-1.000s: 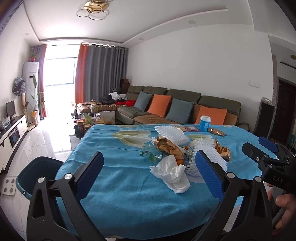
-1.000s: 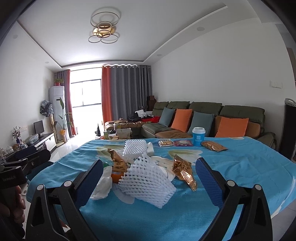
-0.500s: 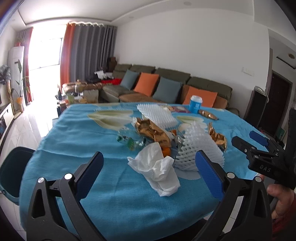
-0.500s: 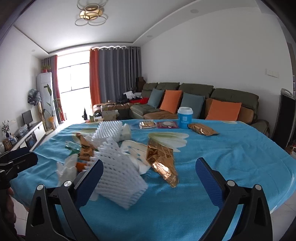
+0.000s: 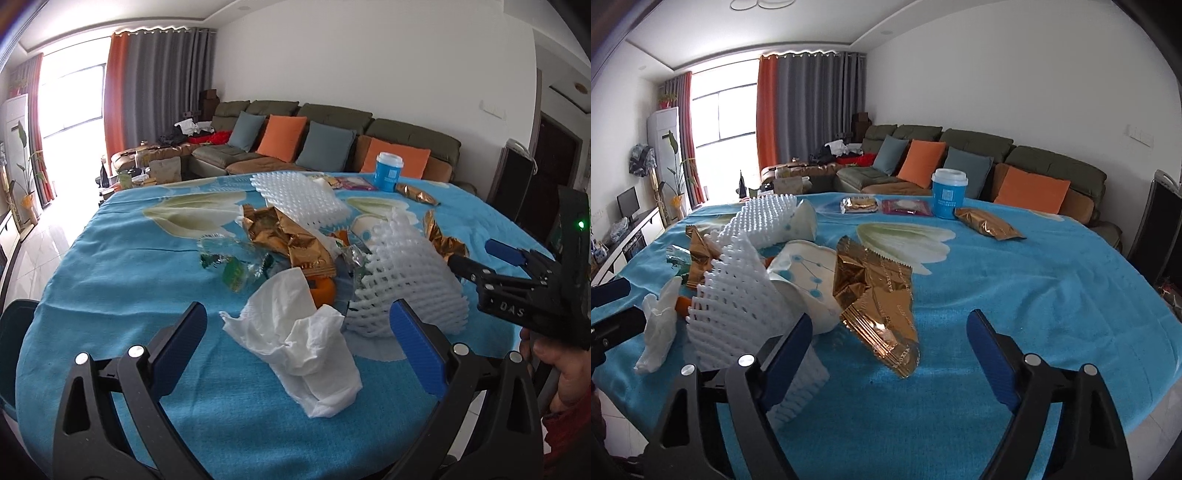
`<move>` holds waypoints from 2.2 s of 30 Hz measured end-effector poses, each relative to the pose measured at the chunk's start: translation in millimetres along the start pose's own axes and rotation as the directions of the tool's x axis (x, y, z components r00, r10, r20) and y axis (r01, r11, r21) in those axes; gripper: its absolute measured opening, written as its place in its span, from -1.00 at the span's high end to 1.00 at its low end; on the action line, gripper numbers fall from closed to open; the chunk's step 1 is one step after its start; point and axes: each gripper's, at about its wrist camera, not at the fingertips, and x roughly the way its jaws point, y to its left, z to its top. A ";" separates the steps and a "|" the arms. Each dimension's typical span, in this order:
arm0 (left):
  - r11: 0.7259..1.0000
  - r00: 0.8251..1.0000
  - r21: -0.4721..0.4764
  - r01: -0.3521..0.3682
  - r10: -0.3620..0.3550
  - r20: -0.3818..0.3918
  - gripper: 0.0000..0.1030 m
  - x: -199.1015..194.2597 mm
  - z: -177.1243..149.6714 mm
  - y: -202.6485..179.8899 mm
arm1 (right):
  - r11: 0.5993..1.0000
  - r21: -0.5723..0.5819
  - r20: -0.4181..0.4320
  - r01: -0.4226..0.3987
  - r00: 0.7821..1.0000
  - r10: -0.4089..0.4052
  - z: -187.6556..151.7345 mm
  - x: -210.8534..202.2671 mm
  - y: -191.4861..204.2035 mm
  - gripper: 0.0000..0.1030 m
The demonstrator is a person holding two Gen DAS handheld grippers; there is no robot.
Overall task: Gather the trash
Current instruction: 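Grasp the white tissue with the left tool while the right tool grasps the gold wrapper, then carry the tissue and gold wrapper in both tools over the teal bin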
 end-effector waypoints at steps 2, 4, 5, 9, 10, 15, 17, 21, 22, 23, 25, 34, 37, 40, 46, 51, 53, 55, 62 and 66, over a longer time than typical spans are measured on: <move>1.000 1.000 -0.003 0.003 -0.003 -0.010 -0.89 2.9 -0.7 -0.3 | 1.000 -0.011 -0.015 -0.001 1.000 0.001 0.4 5.3 0.6 -0.30; 1.000 1.000 -0.005 0.007 -0.007 -0.017 -0.89 7.2 -1.0 -0.5 | 1.000 -0.012 -0.030 -0.007 1.000 0.007 0.1 9.1 1.1 -0.15; 1.000 1.000 -0.007 0.008 -0.008 -0.019 -0.89 8.3 -1.3 0.1 | 1.000 -0.014 -0.034 -0.006 0.999 0.006 0.1 9.9 1.3 -0.03; 1.000 0.999 -0.013 0.016 -0.016 -0.034 -0.89 13.8 -3.1 0.3 | 1.000 -0.008 -0.056 -0.003 0.998 0.003 -0.9 12.2 1.7 0.46; 1.000 0.999 -0.015 0.019 -0.020 -0.041 -0.89 15.0 -3.8 0.6 | 1.000 -0.008 -0.060 -0.005 0.998 0.005 -1.1 14.0 1.0 0.50; 0.999 0.998 -0.017 0.029 -0.030 -0.057 -0.66 20.1 -5.9 0.5 | 1.000 -0.007 -0.064 -0.004 0.998 0.003 -2.5 14.2 2.1 0.50; 0.999 0.997 -0.022 0.033 -0.035 -0.076 -0.54 24.9 -7.5 1.4 | 1.000 -0.012 -0.062 -0.016 0.998 0.015 -2.8 13.8 2.8 0.51; 0.999 0.994 -0.039 0.031 -0.035 -0.108 -0.07 32.8 -10.8 5.5 | 1.000 -0.008 -0.057 -0.013 0.998 0.012 -3.0 12.7 2.7 0.61; 0.998 0.993 -0.047 0.032 -0.037 -0.113 0.03 34.4 -11.8 7.0 | 1.000 -0.006 -0.055 -0.011 0.998 0.011 -3.0 12.1 2.7 0.61; 0.998 0.993 -0.056 0.028 -0.035 -0.115 0.05 34.9 -12.3 8.9 | 1.000 -0.006 -0.056 -0.011 0.998 0.010 -2.6 12.1 2.3 0.62; 0.998 0.993 -0.060 0.029 -0.035 -0.111 0.24 35.1 -12.3 10.2 | 1.000 -0.006 -0.052 -0.006 0.999 0.005 -2.1 11.0 2.3 0.63; 0.997 0.997 -0.059 0.057 -0.060 -0.046 0.73 17.9 -9.7 15.5 | 1.000 0.009 0.040 0.014 0.999 -0.015 11.0 -11.7 1.3 0.64; 0.996 0.999 -0.067 0.053 -0.053 -0.001 0.74 5.8 -6.6 20.7 | 1.000 0.006 0.086 -0.016 0.996 0.015 20.9 -21.5 5.3 0.64; 0.995 0.998 -0.088 0.039 -0.035 0.048 0.74 -7.7 -2.9 29.2 | 0.999 -0.010 0.117 -0.049 0.992 0.050 31.5 -28.5 15.1 0.64; 0.989 0.992 -0.146 -0.009 0.026 0.120 0.74 -38.0 -2.0 57.4 | 0.976 -0.050 0.151 -0.214 0.964 0.219 52.1 -37.5 54.8 0.64; 0.975 0.979 -0.206 -0.078 0.114 0.169 0.74 -62.7 -3.6 88.5 | 0.932 -0.094 0.133 -0.351 0.923 0.361 62.9 -38.0 96.1 0.64; 0.968 0.974 -0.228 -0.102 0.144 0.176 0.74 -71.6 -5.8 100.1 | 0.910 -0.124 0.121 -0.396 0.904 0.410 65.8 -36.8 113.9 0.64; 0.957 0.965 -0.254 -0.137 0.187 0.185 0.74 -82.9 -8.9 114.4 | 0.881 -0.152 0.098 -0.447 0.881 0.464 67.9 -34.2 133.9 0.64; 0.908 0.927 -0.332 -0.257 0.328 0.181 0.74 -118.1 -25.4 171.5 | 0.790 -0.215 0.024 -0.574 0.806 0.591 71.7 -26.9 190.9 0.63; 0.864 0.892 -0.375 -0.336 0.420 0.168 0.74 -142.3 -35.2 201.4 | 0.734 -0.248 -0.007 -0.632 0.759 0.651 77.8 -27.9 222.2 0.63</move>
